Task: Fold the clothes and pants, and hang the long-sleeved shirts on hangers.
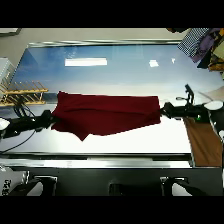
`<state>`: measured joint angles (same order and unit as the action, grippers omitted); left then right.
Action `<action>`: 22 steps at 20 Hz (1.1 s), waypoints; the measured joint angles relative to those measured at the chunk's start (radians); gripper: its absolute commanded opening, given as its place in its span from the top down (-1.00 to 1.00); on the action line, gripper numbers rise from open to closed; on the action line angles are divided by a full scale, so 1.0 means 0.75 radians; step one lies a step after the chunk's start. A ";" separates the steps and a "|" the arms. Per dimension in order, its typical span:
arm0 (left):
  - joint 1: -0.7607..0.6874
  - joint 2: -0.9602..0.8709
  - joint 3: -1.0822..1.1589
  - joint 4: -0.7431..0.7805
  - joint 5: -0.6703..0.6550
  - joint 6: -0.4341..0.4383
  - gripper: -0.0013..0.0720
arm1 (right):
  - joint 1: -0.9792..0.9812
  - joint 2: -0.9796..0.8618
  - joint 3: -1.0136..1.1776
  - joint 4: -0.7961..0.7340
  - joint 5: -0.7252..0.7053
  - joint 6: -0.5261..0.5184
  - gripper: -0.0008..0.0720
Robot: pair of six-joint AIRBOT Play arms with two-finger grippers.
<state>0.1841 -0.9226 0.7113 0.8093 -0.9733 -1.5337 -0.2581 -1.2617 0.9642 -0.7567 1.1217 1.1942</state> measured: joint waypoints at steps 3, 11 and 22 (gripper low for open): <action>0.000 -0.001 0.168 0.001 0.006 0.006 0.93 | 0.079 0.003 0.227 -0.222 -0.030 0.172 0.89; 0.036 0.060 0.391 0.092 -0.290 -0.068 0.93 | 0.122 0.133 0.381 -0.504 0.386 0.349 0.89; 0.051 0.187 0.403 0.382 -0.789 -0.221 0.93 | 0.125 0.528 -0.009 -0.579 0.753 0.537 0.89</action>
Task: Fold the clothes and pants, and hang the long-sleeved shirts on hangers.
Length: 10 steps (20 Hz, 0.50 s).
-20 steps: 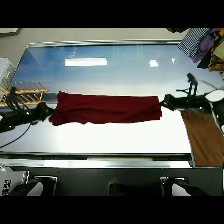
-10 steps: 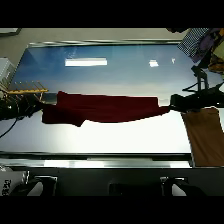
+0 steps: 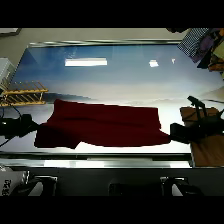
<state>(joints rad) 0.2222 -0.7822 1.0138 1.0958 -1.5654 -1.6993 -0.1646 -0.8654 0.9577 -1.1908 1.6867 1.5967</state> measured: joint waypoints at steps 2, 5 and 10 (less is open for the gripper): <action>0.000 -0.010 -0.006 0.005 0.038 -0.006 0.93 | 0.000 0.055 -0.071 -0.003 -0.070 0.014 0.89; -0.016 -0.081 -0.011 -0.019 0.209 0.002 0.93 | 0.000 0.007 -0.118 0.039 -0.259 -0.018 0.89; -0.095 -0.381 0.005 -0.142 0.507 0.136 0.93 | 0.000 -0.299 -0.117 0.150 -0.534 -0.106 0.89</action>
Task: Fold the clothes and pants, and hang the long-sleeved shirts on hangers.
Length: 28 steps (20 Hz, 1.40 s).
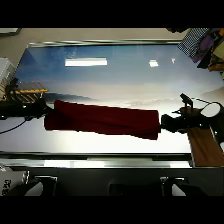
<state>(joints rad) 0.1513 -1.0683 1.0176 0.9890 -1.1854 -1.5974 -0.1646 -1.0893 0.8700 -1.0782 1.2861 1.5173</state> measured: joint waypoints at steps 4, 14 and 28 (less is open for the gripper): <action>-0.035 -0.307 0.106 -0.073 0.099 0.082 0.93 | 0.000 -0.216 0.077 0.027 -0.156 -0.024 0.89; -0.045 -0.774 0.526 -0.118 0.135 0.106 0.93 | 0.000 -0.545 0.375 -0.004 -0.316 0.046 0.89; -0.028 -0.828 0.685 -0.106 0.064 0.093 -0.51 | -0.232 -0.632 0.518 0.004 0.049 -0.063 -0.54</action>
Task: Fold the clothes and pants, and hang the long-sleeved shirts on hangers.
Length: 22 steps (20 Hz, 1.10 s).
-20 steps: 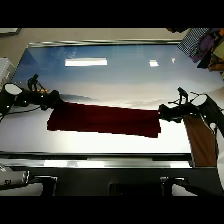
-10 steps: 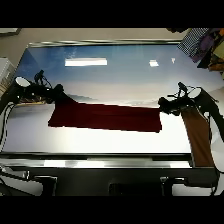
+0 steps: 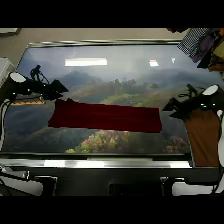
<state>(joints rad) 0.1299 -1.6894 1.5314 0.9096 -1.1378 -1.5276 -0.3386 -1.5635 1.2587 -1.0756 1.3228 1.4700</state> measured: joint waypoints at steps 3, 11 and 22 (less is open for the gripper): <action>0.005 0.046 0.016 0.018 -0.035 0.001 -0.51 | -0.074 -0.001 -0.048 0.046 0.065 -0.125 -0.54; 0.007 0.085 0.025 0.027 -0.066 0.001 -0.51 | -0.113 -0.065 -0.228 0.286 -0.044 -0.390 -0.48; -0.042 0.087 0.025 0.032 -0.053 0.002 -0.51 | 0.091 -0.139 -0.267 0.357 -0.176 -0.406 0.69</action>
<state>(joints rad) 0.0982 -1.6241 1.5501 0.9337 -1.1774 -1.5261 -0.2703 -1.6676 1.0588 -0.8078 1.1908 1.1656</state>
